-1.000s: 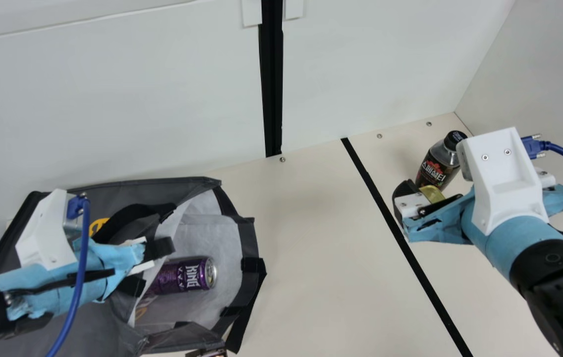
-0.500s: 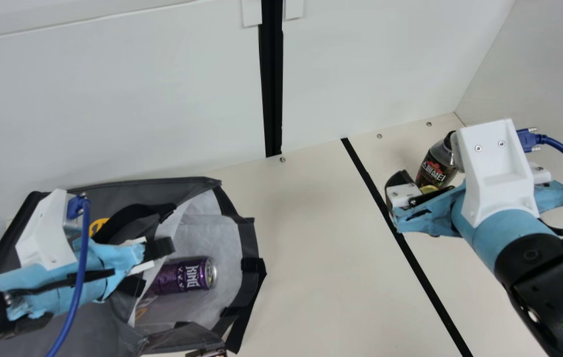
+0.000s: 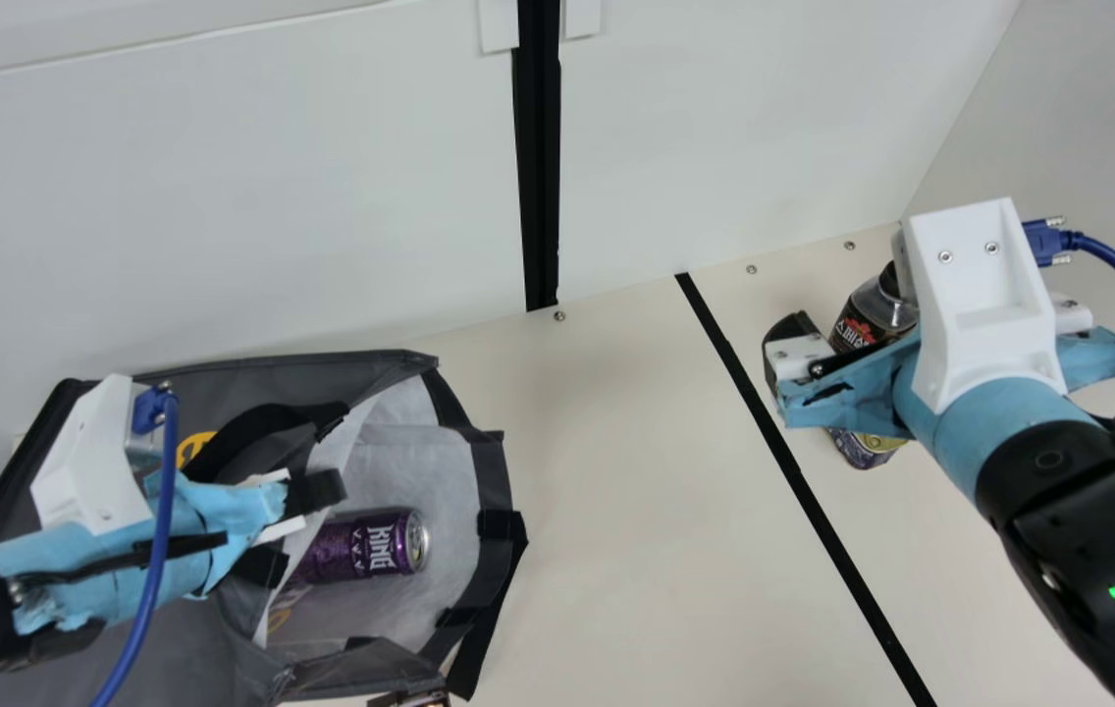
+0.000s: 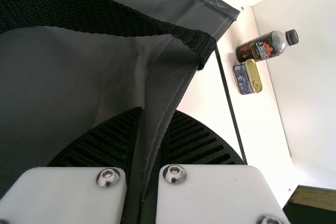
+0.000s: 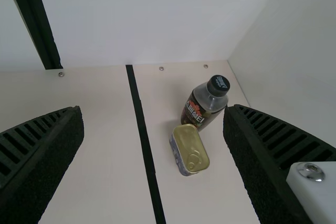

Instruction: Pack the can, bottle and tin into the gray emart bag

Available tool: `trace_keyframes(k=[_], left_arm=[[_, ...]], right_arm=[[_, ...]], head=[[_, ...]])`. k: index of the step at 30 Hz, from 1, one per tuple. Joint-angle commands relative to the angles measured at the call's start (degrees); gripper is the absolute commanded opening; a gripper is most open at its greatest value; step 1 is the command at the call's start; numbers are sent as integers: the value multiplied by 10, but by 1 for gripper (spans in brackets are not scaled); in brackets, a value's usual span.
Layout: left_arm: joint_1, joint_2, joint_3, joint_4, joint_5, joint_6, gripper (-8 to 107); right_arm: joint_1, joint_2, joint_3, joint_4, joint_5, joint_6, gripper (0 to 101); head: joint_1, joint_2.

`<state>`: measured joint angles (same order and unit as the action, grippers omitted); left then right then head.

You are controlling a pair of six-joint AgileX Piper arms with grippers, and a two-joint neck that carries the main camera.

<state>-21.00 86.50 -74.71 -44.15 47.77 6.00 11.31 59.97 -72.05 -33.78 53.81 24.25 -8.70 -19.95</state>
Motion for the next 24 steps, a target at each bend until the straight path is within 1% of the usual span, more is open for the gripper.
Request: trace_keyframes(k=[1, 11, 24], left_arm=[[0, 0, 0, 0, 0, 0, 10], [0, 0, 0, 0, 0, 0, 10], [0, 0, 0, 0, 0, 0, 10]], right_arm=[[-6, 2, -4, 5, 2, -6, 91], [-42, 11, -31, 28, 15, -37, 91], [-74, 18, -63, 52, 58, -64, 91]], head=[[-13, 0], [-13, 0], [-13, 0]])
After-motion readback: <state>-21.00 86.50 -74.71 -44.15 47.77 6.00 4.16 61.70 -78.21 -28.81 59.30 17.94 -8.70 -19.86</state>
